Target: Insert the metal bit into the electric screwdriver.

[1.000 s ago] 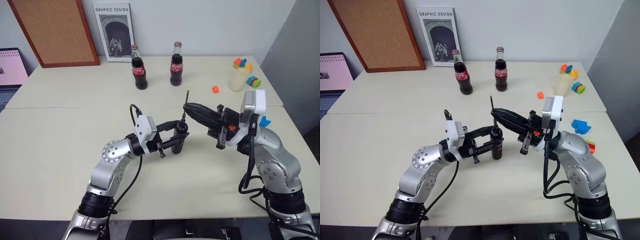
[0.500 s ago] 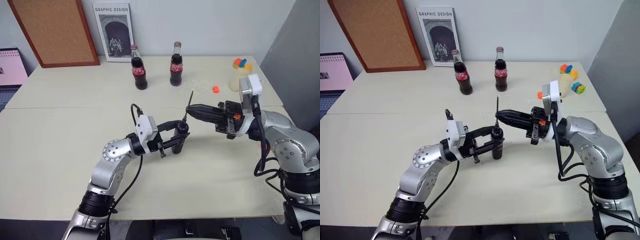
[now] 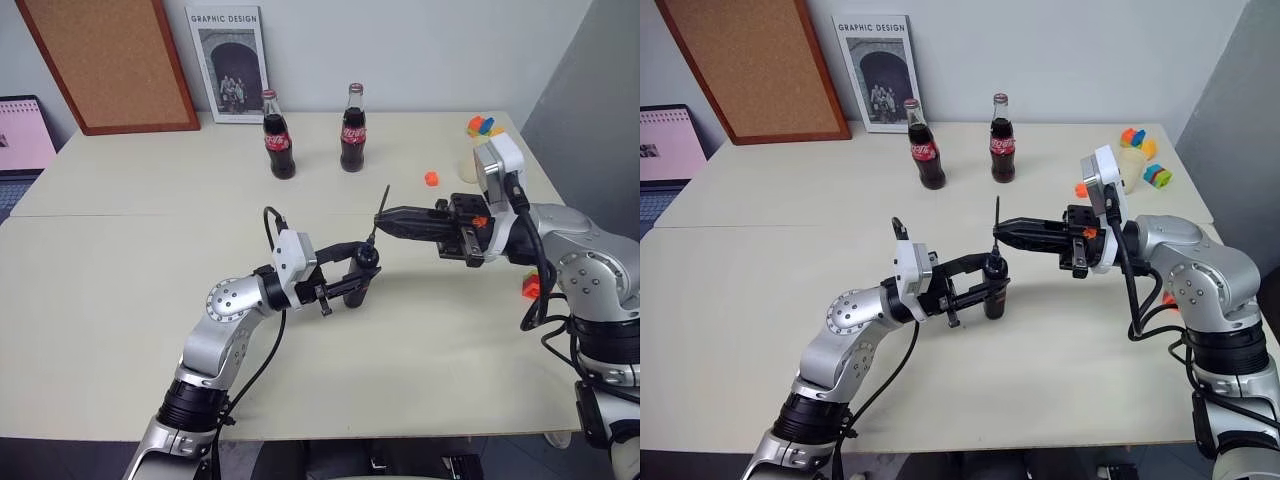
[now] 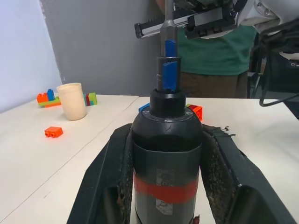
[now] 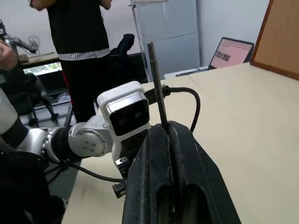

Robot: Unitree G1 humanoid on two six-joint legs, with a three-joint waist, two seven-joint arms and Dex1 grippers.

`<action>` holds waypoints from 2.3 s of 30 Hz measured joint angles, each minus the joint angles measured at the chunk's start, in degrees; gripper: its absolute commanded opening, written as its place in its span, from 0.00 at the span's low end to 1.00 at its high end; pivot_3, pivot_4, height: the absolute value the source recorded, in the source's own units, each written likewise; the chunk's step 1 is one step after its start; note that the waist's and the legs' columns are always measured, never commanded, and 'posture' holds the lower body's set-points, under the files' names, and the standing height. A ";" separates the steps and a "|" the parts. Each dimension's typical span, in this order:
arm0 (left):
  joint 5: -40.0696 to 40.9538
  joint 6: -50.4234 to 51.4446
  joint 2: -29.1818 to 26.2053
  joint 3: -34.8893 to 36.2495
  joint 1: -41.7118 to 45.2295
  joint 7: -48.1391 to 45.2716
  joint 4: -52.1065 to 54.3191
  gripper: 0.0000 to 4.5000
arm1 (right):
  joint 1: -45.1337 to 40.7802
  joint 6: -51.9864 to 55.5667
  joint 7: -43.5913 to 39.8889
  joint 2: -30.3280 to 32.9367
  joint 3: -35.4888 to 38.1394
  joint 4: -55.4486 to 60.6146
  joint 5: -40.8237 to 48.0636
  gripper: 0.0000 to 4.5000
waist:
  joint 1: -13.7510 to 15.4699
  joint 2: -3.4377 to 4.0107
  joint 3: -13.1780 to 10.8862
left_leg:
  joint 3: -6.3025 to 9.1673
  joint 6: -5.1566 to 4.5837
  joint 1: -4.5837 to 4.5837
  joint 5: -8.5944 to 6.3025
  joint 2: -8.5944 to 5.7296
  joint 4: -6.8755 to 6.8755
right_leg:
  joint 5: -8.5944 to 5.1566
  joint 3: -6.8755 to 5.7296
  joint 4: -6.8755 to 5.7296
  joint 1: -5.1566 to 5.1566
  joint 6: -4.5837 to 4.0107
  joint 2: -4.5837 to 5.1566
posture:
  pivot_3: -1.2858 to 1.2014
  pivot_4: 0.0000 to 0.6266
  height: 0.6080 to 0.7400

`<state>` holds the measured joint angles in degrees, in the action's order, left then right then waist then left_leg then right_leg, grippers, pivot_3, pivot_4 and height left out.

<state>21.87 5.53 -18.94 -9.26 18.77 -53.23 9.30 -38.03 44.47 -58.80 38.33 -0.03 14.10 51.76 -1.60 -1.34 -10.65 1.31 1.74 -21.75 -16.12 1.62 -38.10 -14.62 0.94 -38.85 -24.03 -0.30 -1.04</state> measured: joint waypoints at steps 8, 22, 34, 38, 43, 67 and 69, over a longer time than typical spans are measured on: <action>-0.20 -0.21 0.00 0.07 0.13 -0.10 -0.14 0.36 | -0.17 2.34 0.32 1.35 0.25 0.47 -1.01 0.45 | -0.04 0.00 0.00 | -0.01 0.00 -0.02 0.00 0.00 0.00 | 0.00 -0.02 -0.01 -0.03 0.00 -0.02 | 0.52 0.24 1.00; -1.91 0.56 -1.65 1.02 5.19 1.62 -3.22 0.36 | 7.04 5.14 5.03 4.68 9.92 7.30 2.14 1.00 | 0.08 -0.03 -0.02 | -0.01 0.00 -0.08 0.00 -0.08 0.00 | 0.00 -0.09 0.00 -0.05 0.00 -0.06 | 0.52 0.24 1.00; -24.13 -4.37 -16.87 -5.30 22.77 -1.03 -19.43 0.36 | 18.24 3.01 11.01 13.32 14.11 22.65 -2.21 1.00 | 0.06 -0.02 -0.04 | -0.07 0.00 -0.16 0.00 -0.08 0.09 | -0.01 -0.02 0.21 -0.09 0.02 -0.25 | 0.52 0.24 1.00; -29.72 -8.90 -16.18 -12.99 28.09 -6.90 -25.15 0.36 | 18.89 0.92 11.05 17.46 11.05 26.92 -7.35 1.00 | 0.16 -0.05 -0.04 | -0.18 0.00 -0.21 0.00 -0.11 0.04 | -0.01 0.03 0.30 -0.07 0.02 -0.23 | 0.52 0.24 1.00; -36.34 -16.70 -12.51 -20.16 34.49 -10.75 -36.63 0.36 | 21.16 0.93 10.24 24.34 5.36 28.17 -13.79 1.00 | -0.02 -0.07 -0.05 | -0.28 0.00 -0.17 0.00 -0.15 0.04 | -0.01 0.02 0.30 -0.09 0.02 -0.31 | 0.52 0.24 1.00; -41.84 -24.22 -9.03 -19.72 37.58 -8.77 -46.09 0.99 | 18.85 2.14 10.24 23.43 0.40 24.30 -19.02 1.00 | -0.15 -0.07 -0.05 | -0.27 0.00 -0.09 0.00 -0.06 -0.07 | -0.01 0.08 0.05 -0.10 0.01 -0.47 | 0.52 0.24 1.00; -39.00 -20.93 -9.05 -17.91 36.41 -10.63 -44.69 0.99 | 18.50 2.03 10.08 22.96 0.28 24.03 -19.07 1.00 | -0.16 -0.07 -0.05 | -0.28 0.00 -0.12 0.00 -0.04 -0.07 | -0.01 0.08 0.05 -0.13 0.01 -0.48 | 0.52 0.24 1.00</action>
<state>-17.13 -15.40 -27.98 -27.18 55.18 -63.86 -35.38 -19.53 46.50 -48.72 61.29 0.25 38.13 32.69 -1.76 -1.41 -10.70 1.03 1.75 -21.88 -16.12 1.57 -38.17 -14.63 1.01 -38.80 -24.16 -0.29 -1.53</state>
